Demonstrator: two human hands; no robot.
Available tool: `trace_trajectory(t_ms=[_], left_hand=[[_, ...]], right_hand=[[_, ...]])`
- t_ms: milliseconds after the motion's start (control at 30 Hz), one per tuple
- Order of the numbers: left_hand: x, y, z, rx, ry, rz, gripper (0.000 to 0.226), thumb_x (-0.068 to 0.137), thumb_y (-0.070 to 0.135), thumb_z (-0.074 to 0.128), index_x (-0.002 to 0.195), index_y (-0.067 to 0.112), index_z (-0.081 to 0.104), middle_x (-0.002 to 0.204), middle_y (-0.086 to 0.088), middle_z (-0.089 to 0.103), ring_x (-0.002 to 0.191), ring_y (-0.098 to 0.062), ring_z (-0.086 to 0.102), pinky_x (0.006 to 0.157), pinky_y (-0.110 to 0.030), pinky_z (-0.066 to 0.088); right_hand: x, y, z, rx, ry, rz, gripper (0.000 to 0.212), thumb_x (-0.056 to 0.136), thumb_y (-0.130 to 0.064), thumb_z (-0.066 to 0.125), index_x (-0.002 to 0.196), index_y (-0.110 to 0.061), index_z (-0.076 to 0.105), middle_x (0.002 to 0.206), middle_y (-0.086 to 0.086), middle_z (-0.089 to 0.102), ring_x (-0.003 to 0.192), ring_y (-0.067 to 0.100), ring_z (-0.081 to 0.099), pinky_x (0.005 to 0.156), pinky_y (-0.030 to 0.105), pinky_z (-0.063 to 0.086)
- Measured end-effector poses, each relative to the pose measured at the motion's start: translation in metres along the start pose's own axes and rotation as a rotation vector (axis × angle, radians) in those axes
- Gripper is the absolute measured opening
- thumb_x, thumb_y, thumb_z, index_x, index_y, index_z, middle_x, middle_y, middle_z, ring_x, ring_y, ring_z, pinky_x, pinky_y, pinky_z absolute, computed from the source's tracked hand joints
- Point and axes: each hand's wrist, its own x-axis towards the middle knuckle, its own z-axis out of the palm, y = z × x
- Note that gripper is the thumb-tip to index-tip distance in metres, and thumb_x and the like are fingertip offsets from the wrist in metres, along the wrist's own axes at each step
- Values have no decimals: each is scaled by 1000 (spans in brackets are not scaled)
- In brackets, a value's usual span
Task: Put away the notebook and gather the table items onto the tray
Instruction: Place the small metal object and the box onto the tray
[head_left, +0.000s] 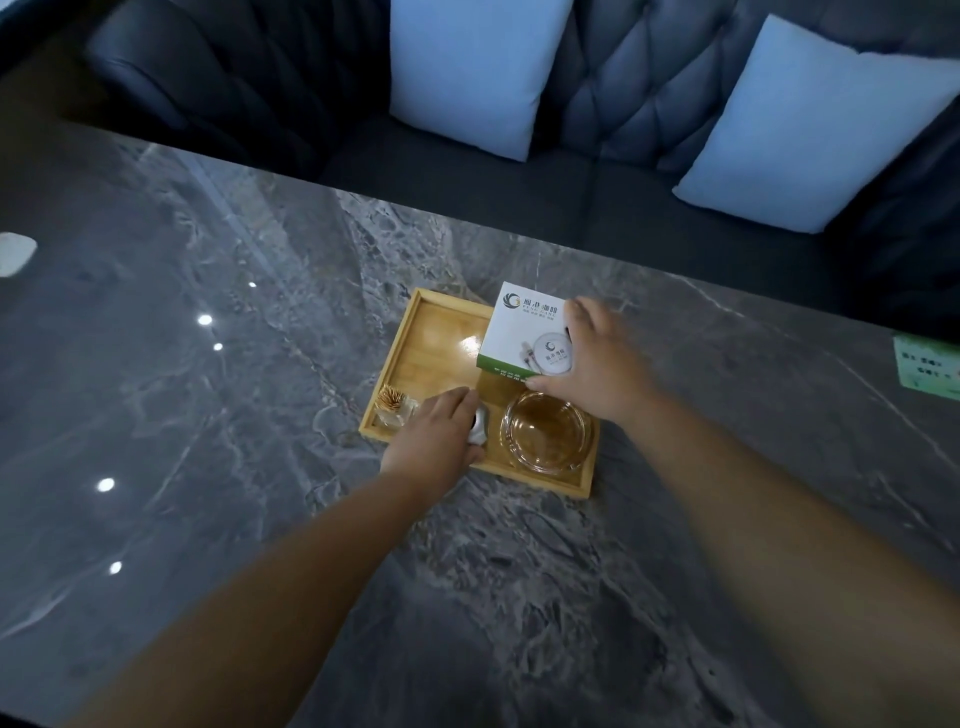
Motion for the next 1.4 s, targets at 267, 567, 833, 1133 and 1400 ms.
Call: trace_trajectory(t_ms=[267,567,833,1133,1400], left_hand=[[-3,-10,12,63,-67,32,74,96,50,39,150,15,3,160,-3,6,145,-22,3,115,-40,12],[-39,-8,19,207,20,57,66,98,48,20,149,11,4,159,-8,-2,141,-23,-19,114,-39,-8],[-99,-41,27,211,9,105,54,88,39,40,132,10,52,139,-9,52,133,-25,42,113,-41,25],[-115,-63,45,228,51,157,50,91,36,42,133,9,53,140,-9,51,135,-26,39,112,-41,17],[-117,-66,49,194,91,171,50,89,35,47,131,10,54,139,-9,52,135,-25,39,111,-42,22]], right_hand=[[6,-2,6,-2,-6,16,108,63,-64,74,143,-17,19,147,4,26,131,23,32,95,40,43],[19,-19,14,11,-27,31,110,62,-69,71,144,-17,19,150,4,25,134,25,30,99,45,44],[38,-56,35,-25,-40,-62,110,62,-75,66,143,-18,19,146,4,28,129,26,37,93,40,45],[46,-68,56,-75,-96,-80,112,61,-78,63,144,-17,18,148,7,27,129,28,38,94,41,45],[48,-74,61,-93,-90,-65,111,64,-75,63,145,-16,17,155,11,19,136,31,30,102,44,40]])
